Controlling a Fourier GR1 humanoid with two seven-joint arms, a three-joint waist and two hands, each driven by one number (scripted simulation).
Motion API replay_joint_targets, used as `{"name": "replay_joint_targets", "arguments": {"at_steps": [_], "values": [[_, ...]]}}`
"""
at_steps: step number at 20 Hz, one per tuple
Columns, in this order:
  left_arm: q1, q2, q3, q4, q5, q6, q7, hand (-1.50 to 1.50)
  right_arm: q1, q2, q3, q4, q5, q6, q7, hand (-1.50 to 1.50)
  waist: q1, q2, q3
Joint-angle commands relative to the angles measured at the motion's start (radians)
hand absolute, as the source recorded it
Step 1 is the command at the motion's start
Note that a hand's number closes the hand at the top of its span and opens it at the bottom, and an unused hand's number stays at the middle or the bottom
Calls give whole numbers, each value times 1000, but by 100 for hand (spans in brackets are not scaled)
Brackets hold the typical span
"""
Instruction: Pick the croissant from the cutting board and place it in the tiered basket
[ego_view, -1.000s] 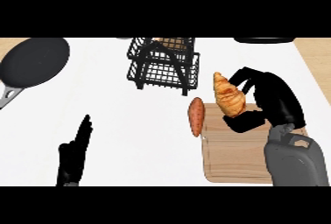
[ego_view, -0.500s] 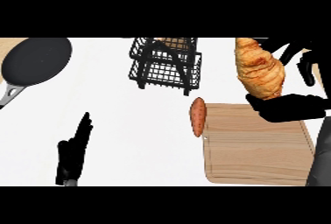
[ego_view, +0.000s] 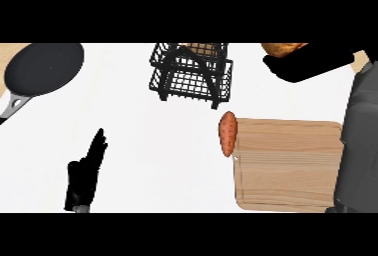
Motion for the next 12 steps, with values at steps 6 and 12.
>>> {"name": "replay_joint_targets", "arguments": {"at_steps": [6,12], "values": [[25,-17,-17,-28,-23,1,30,0,-101,8,17,375,58,-205,-137,150,7,5,-1],[16,13,2,-99,-6,-24,91,0,-221,63,65,586,91,-278,-182,150,14,4,-2]]}}
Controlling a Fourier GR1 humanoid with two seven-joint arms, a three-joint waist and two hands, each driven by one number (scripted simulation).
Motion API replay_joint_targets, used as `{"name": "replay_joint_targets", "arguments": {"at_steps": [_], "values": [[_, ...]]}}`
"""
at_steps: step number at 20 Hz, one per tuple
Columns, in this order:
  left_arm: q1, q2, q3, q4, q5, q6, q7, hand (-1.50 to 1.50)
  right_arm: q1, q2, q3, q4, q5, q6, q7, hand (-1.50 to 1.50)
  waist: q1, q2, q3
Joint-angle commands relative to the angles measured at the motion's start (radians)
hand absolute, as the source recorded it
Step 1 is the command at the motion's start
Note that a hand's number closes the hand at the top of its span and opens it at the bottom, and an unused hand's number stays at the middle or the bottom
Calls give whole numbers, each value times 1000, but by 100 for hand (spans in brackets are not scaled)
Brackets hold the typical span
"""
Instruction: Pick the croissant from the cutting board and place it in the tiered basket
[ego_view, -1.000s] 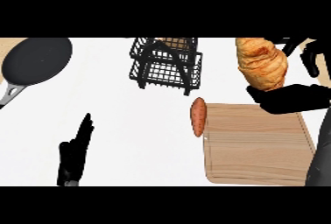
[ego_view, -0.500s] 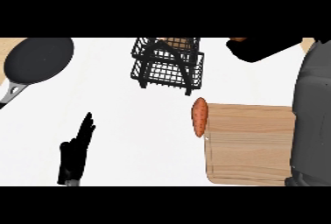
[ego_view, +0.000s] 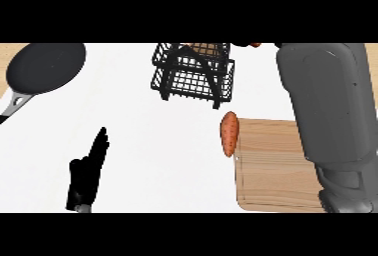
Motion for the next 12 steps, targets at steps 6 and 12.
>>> {"name": "replay_joint_targets", "arguments": {"at_steps": [6,12], "values": [[-65,-20,21,49,-6,7,23,0,-106,39,16,419,83,-227,-150,150,8,8,-1],[-43,-17,24,55,-10,-9,-13,0,-162,56,-32,601,76,-320,-172,150,6,6,-1]]}}
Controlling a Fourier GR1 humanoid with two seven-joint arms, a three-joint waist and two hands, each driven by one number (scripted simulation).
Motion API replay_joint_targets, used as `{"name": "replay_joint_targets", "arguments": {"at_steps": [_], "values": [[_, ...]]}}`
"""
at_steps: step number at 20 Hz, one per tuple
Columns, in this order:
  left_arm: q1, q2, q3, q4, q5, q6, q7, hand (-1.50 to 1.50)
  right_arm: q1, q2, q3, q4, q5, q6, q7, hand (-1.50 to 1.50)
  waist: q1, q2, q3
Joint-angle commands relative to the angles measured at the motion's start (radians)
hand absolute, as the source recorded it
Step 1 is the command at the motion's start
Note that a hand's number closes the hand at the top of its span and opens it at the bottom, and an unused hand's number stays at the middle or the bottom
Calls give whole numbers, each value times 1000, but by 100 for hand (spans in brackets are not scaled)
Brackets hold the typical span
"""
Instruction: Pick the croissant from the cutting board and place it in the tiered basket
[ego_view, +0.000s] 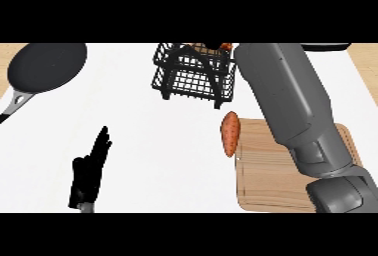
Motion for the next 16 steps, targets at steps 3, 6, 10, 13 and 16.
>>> {"name": "replay_joint_targets", "arguments": {"at_steps": [3,6,10,13,16], "values": [[42,7,-1,-39,7,-18,6,0,2,49,-67,163,-43,-150,-85,150,11,3,0],[-33,2,5,12,-1,-17,11,0,5,41,-169,179,-161,-155,-119,-150,10,9,0],[45,-5,-10,2,-4,-26,-40,0,3,66,-219,198,-285,-197,-177,-150,18,5,0],[4,1,0,-7,-10,-17,-3,0,27,66,-237,241,-365,-268,-270,-150,19,5,0],[8,0,5,8,-9,-18,-11,0,-7,66,-284,237,-447,-307,-322,-150,21,5,0]]}}
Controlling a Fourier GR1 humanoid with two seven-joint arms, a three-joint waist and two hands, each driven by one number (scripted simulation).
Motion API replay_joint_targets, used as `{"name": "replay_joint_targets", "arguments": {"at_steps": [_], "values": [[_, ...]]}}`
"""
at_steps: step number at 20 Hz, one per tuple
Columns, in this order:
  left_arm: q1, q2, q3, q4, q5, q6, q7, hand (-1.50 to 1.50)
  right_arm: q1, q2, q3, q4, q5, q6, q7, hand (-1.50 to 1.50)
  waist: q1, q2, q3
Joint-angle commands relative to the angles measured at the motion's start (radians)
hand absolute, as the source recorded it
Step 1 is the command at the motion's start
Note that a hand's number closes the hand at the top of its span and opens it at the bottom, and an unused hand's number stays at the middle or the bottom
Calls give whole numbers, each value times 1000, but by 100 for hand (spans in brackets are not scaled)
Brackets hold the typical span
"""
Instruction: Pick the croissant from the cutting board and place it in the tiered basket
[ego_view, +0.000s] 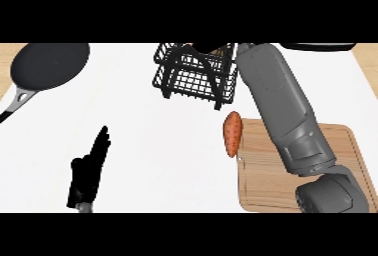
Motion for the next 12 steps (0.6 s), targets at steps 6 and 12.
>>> {"name": "replay_joint_targets", "arguments": {"at_steps": [6,12], "values": [[36,3,8,-40,14,-4,34,0,-21,-94,-128,-84,-83,-186,-81,-150,-31,-16,-1],[45,9,22,-29,4,8,19,0,65,-249,-173,-180,-106,-150,29,-150,-67,-28,-2]]}}
